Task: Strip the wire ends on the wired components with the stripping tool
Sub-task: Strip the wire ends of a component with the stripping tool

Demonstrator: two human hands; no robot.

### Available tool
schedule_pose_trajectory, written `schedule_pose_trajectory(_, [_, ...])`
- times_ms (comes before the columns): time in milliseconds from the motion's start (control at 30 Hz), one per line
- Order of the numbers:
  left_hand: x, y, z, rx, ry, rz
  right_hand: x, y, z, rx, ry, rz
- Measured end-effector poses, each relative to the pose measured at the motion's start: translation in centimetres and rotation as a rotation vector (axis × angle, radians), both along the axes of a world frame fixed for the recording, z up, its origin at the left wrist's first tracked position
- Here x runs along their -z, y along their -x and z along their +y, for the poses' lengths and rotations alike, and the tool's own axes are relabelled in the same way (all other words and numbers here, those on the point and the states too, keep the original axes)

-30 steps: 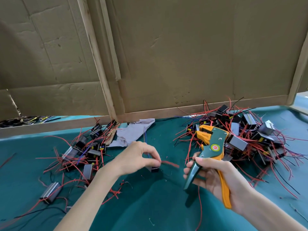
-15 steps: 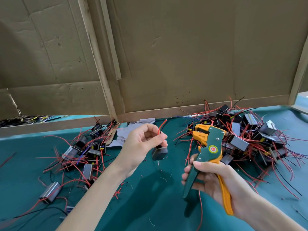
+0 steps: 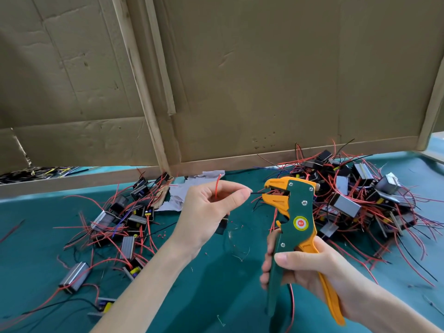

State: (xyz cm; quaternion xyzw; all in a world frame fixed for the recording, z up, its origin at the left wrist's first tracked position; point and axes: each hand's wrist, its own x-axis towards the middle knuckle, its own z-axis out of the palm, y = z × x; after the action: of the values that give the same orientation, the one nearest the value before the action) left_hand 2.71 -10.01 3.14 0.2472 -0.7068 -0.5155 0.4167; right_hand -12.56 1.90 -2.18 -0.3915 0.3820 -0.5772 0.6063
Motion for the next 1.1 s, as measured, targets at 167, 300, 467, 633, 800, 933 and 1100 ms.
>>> schedule_pose_trajectory(167, [-0.2,0.0,0.2,-0.006,-0.005,-0.011,0.0,-0.1,0.3,-0.016,0.01,0.063])
schedule_pose_trajectory(300, [-0.3,-0.1,0.4,0.022,-0.036,-0.082,0.0,-0.1,0.6,-0.029,0.008,0.11])
schedule_pose_trajectory(467, [-0.2,-0.3,0.0,0.042,-0.055,-0.134,-0.1,-0.1,0.6,-0.031,-0.005,0.142])
schedule_pose_trajectory(633, [-0.3,-0.4,-0.1,0.103,-0.063,-0.176,-0.1,-1.2,1.1,0.119,-0.122,0.158])
schedule_pose_trajectory(800, [0.8,0.1,-0.1,0.268,-0.169,-0.098,0.4,-1.2,0.8,0.274,-0.166,0.137])
schedule_pose_trajectory(933, [1.1,0.1,-0.5,0.182,-0.027,-0.115,0.2,-0.6,0.1,0.138,-0.064,-0.058])
schedule_pose_trajectory(1100, [0.2,-0.7,-1.1,0.112,0.217,-0.286,0.4,-0.5,0.0,0.097,-0.035,0.047])
